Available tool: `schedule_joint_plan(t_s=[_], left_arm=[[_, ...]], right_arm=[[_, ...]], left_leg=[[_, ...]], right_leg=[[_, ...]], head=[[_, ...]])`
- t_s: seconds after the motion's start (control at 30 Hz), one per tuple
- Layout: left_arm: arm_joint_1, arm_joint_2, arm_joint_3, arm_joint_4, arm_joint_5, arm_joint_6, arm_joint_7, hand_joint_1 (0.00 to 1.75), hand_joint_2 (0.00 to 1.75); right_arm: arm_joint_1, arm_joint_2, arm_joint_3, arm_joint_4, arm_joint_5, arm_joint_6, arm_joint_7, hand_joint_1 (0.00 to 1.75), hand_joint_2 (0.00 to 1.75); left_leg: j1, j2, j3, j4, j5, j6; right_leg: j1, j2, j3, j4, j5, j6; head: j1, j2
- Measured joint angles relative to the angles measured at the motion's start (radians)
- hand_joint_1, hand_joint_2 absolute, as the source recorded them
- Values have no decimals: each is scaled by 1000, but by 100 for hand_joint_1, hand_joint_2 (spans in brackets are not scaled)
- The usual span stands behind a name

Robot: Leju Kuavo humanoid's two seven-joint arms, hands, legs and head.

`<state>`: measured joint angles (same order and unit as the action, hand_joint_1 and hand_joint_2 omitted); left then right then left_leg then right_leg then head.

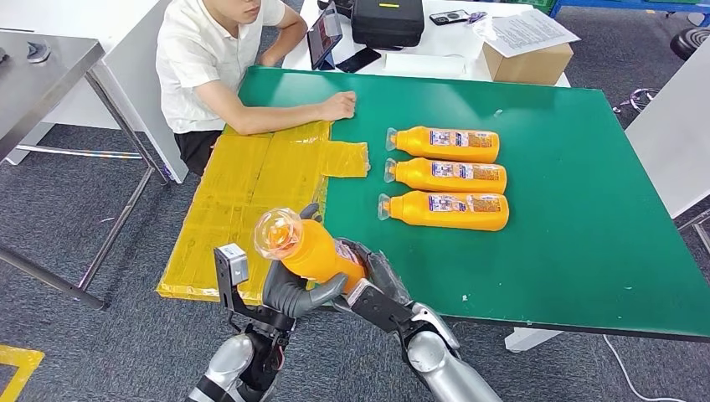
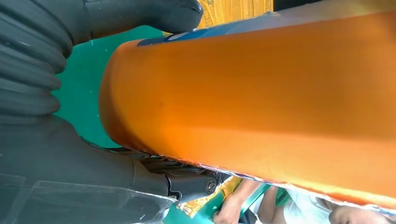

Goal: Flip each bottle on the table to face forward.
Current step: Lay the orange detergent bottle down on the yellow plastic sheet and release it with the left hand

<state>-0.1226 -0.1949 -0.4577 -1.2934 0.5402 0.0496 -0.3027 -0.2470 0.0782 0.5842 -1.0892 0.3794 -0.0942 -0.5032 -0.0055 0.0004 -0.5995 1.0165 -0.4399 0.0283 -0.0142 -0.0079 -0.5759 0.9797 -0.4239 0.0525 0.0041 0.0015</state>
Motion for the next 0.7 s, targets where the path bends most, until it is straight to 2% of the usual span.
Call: schedule_joint_plan(t_s=[0.37,0.43,0.47,0.5,0.57,0.6,0.7], left_arm=[[-4,-2,0,6,4,5,-2,0,175],[-5,-3,0,8,15,8,-2,88,175],[-6,-4,0,9,21,8,-4,131,175],[-6,-5,1,10,27,8,-8,175,175],[-6,-7,3,9,35,7,-22,175,175],[-7,-8,4,6,36,7,-31,175,175],[-6,-10,8,-10,31,7,-51,175,175]], right_arm=[[0,0,6,0,-3,0,0,175,175],[0,0,11,0,-8,1,0,167,175],[0,0,14,0,-12,1,0,143,175],[-1,0,17,0,-18,2,0,99,175],[-1,0,24,1,-33,7,0,20,175],[-1,0,30,1,-41,14,-1,0,131],[0,3,50,5,-84,68,-16,0,0]], left_leg=[[0,0,0,0,0,0],[0,0,0,0,0,0],[0,0,0,0,0,0],[0,0,0,0,0,0],[0,0,0,0,0,0],[0,0,0,0,0,0],[0,0,0,0,0,0]], right_leg=[[0,0,0,0,0,0],[0,0,0,0,0,0],[0,0,0,0,0,0],[0,0,0,0,0,0],[0,0,0,0,0,0],[0,0,0,0,0,0],[0,0,0,0,0,0]], head=[[0,0],[0,0],[0,0],[0,0],[0,0],[0,0],[0,0]])
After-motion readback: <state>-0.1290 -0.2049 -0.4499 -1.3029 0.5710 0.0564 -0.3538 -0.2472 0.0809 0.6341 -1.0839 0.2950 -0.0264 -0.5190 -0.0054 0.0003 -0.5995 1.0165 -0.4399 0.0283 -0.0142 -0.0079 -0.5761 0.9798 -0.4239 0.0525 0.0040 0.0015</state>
